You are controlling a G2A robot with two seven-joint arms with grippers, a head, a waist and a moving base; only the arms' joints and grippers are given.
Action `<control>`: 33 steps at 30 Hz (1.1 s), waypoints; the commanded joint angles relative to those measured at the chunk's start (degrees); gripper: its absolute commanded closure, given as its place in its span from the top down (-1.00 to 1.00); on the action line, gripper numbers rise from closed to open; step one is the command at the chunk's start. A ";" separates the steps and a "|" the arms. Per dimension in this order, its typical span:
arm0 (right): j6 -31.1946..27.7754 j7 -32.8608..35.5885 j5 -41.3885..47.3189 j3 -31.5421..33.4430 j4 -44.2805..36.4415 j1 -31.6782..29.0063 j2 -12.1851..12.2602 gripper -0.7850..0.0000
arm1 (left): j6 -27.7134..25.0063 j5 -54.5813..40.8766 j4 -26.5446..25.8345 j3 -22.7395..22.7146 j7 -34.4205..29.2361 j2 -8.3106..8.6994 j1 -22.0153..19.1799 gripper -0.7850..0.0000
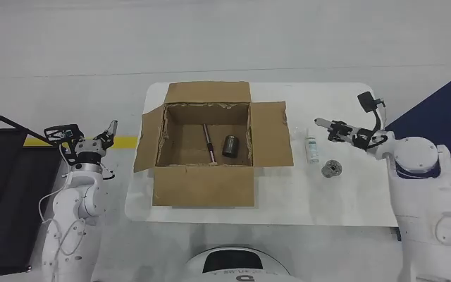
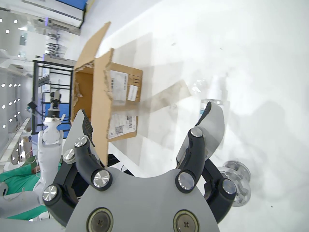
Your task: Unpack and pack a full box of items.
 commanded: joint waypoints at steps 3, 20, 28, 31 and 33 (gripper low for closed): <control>3.56 -0.02 -4.06 -4.04 2.28 3.44 -0.02 0.47 | 0.00 0.00 0.00 0.00 0.00 0.00 0.00 1.00; 14.89 -5.31 -12.01 -9.38 10.01 8.66 -0.05 1.00 | 0.00 0.00 0.00 0.00 0.00 0.00 0.00 1.00; 14.89 -5.31 -12.01 -9.38 10.01 8.66 -0.05 1.00 | 0.00 0.00 0.00 0.00 0.00 0.00 0.00 1.00; 14.89 -5.31 -12.01 -9.38 10.01 8.66 -0.05 1.00 | 0.00 0.00 0.00 0.00 0.00 0.00 0.00 1.00; 13.55 -6.78 -14.46 -10.47 8.52 7.42 0.00 1.00 | 0.00 0.00 0.00 0.00 0.00 0.00 0.00 1.00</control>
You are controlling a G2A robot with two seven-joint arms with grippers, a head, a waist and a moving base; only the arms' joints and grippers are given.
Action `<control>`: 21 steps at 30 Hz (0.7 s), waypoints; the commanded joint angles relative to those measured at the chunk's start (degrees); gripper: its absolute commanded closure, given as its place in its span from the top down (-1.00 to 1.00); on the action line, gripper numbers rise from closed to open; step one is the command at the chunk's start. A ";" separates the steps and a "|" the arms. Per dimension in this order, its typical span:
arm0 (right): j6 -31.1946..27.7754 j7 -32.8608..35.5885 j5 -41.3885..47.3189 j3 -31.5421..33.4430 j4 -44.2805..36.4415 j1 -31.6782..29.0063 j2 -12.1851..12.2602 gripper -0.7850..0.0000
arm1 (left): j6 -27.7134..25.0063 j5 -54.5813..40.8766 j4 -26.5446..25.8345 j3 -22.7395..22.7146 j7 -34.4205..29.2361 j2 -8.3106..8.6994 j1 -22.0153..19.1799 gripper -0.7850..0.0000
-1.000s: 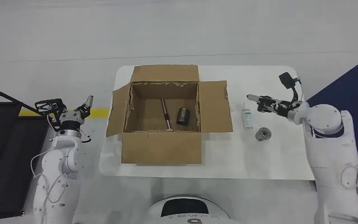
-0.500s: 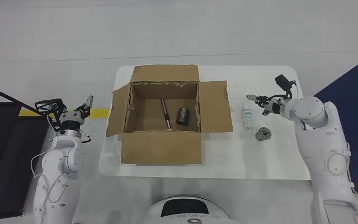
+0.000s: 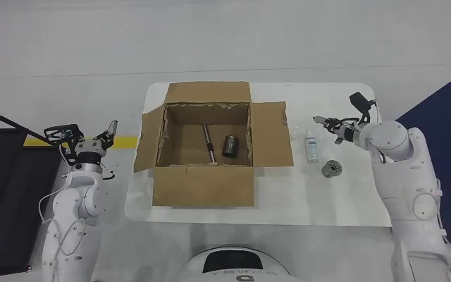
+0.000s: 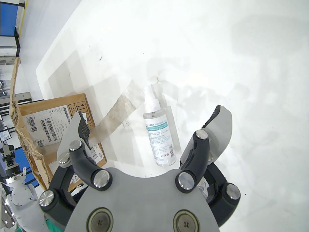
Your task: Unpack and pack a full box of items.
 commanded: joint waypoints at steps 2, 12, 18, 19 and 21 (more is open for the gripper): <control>0.35 -1.99 -6.20 -1.66 -3.42 -2.36 0.22 1.00 | 0.00 0.00 0.00 0.00 0.00 0.00 0.00 1.00; 6.27 3.23 -23.60 -8.38 -13.10 -6.00 0.57 0.84 | 0.00 0.00 0.00 0.00 0.00 0.00 0.00 1.00; 6.58 6.84 -26.84 -12.43 -10.09 -2.82 0.04 0.52 | 0.00 0.00 0.00 0.00 0.00 0.00 0.00 1.00; 6.65 7.25 -27.28 -13.24 -9.33 -2.05 -0.10 0.44 | 0.00 0.00 0.00 0.00 0.00 0.00 0.00 1.00; 7.05 7.85 -28.63 -15.01 -7.86 -0.63 -0.43 0.27 | 0.00 0.00 0.00 0.00 0.00 0.00 0.00 1.00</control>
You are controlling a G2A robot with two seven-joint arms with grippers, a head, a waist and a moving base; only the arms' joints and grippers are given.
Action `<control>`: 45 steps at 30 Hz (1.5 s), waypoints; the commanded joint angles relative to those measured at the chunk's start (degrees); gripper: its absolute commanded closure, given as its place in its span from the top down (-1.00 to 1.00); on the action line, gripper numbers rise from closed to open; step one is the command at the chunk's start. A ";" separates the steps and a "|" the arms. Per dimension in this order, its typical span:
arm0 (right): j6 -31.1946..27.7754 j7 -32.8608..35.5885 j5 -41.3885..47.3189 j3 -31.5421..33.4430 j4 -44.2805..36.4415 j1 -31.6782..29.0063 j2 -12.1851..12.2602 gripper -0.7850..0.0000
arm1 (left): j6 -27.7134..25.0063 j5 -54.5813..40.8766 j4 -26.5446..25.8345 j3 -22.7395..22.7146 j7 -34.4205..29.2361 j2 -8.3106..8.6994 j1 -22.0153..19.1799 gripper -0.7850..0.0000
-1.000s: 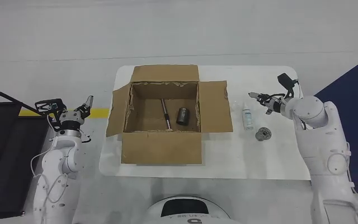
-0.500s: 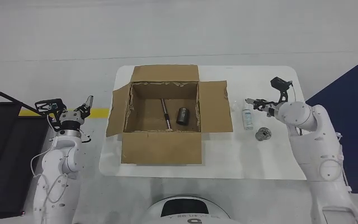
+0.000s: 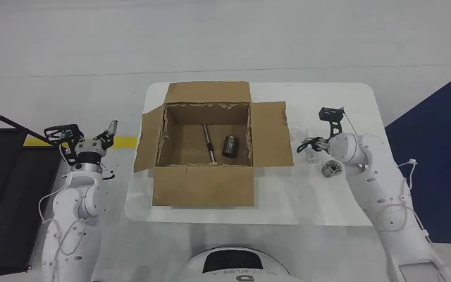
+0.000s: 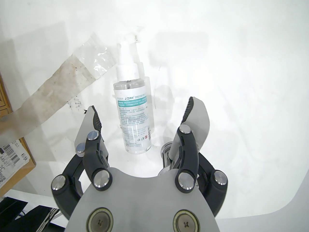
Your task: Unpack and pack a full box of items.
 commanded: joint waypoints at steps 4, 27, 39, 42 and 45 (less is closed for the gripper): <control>2.29 1.21 -4.14 -4.11 3.66 3.51 -0.84 0.19 | 0.00 0.00 0.00 0.00 0.00 0.00 0.00 1.00; -10.19 0.47 19.62 12.57 2.31 0.56 -0.43 -1.00 | 0.00 0.00 0.00 0.00 0.00 0.00 0.00 1.00; -22.05 8.63 53.71 25.60 10.10 -0.55 0.72 -1.00 | 0.00 0.00 0.00 0.00 0.00 0.00 0.00 1.00; -24.47 11.02 56.95 25.79 11.16 -0.47 0.87 -1.00 | 0.00 0.00 0.00 0.00 0.00 0.00 0.00 1.00; -24.47 11.02 56.95 25.79 11.16 -0.47 0.87 -1.00 | 0.00 0.00 0.00 0.00 0.00 0.00 0.00 1.00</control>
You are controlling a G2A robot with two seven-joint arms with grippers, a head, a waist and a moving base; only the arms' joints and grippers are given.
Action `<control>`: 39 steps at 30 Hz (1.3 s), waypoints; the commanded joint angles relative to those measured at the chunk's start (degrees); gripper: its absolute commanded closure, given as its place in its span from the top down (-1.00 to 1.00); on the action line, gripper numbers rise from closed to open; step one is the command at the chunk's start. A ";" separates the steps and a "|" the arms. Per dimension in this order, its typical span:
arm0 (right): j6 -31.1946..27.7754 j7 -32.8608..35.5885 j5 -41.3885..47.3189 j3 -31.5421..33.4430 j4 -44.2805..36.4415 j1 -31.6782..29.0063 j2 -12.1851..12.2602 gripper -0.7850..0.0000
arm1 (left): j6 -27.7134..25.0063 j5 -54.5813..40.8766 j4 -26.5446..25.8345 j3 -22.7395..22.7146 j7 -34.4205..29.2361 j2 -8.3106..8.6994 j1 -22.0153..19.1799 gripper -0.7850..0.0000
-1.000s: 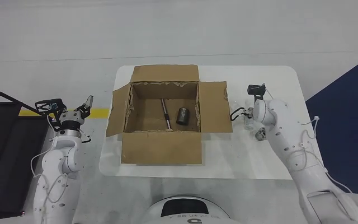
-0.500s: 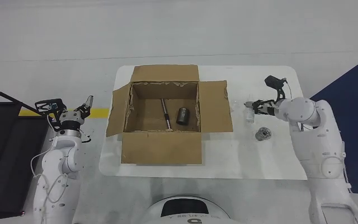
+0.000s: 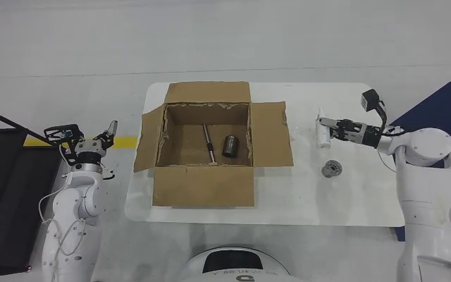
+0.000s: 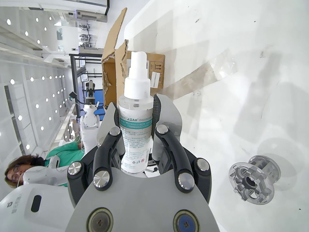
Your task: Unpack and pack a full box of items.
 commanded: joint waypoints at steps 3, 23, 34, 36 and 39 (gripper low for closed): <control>0.15 -0.21 -0.13 -0.01 -0.04 0.00 -0.01 -1.00 | 0.00 0.00 0.00 0.00 0.00 0.00 0.00 1.00; -0.19 -11.11 3.07 -34.28 -4.68 20.47 -5.81 -1.00 | 0.00 0.00 0.00 0.00 0.00 0.00 0.00 1.00; 5.67 -23.46 -12.17 -59.65 7.08 30.68 -13.42 -1.00 | 0.00 0.00 0.00 0.00 0.00 0.00 0.00 1.00; 6.33 -23.34 -13.41 -62.22 9.33 31.72 -14.58 -1.00 | 0.00 0.00 0.00 0.00 0.00 0.00 0.00 1.00; 7.50 -24.88 -15.60 -65.00 12.38 32.93 -16.11 -1.00 | 0.00 0.00 0.00 0.00 0.00 0.00 0.00 1.00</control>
